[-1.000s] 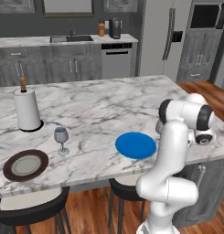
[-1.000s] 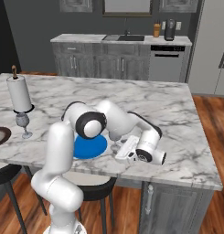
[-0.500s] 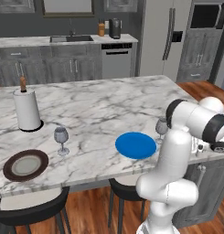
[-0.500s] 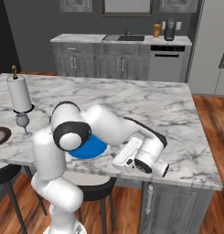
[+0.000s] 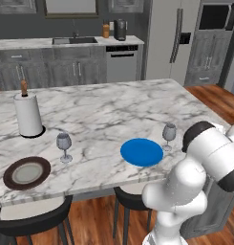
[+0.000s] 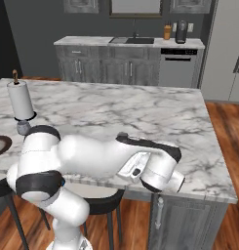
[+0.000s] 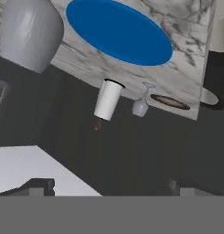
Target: Retrieve the wine glasses from the counter and place one next to each plate.
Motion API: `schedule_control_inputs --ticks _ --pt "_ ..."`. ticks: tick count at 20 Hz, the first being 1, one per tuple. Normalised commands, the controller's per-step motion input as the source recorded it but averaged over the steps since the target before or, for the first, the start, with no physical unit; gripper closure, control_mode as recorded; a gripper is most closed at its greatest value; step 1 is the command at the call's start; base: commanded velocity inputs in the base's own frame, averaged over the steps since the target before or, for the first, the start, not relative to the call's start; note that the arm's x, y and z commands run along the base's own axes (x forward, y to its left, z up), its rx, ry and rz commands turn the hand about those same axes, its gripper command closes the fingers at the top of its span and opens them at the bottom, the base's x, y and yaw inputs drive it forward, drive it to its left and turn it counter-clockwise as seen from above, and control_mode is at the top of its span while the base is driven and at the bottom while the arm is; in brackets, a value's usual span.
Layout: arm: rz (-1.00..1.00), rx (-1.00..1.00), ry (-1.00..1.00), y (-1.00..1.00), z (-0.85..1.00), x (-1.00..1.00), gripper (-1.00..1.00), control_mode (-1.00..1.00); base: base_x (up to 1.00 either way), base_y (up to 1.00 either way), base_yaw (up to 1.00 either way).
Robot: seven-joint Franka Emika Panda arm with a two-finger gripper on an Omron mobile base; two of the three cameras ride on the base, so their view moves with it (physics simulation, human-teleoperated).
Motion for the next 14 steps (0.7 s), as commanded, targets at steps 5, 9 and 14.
schedule_control_inputs --ticks 5,9,14 --pt "0.0 0.0 -0.16 0.28 1.0 -0.61 -1.0 -1.0 0.0 0.0 0.0" --pt "0.01 0.0 -0.21 0.46 1.0 -0.67 -1.0 -1.0 0.0 0.0 0.0" --pt "0.09 0.0 -0.2 0.69 0.91 -0.7 -1.0 -1.0 0.0 0.0 0.0"
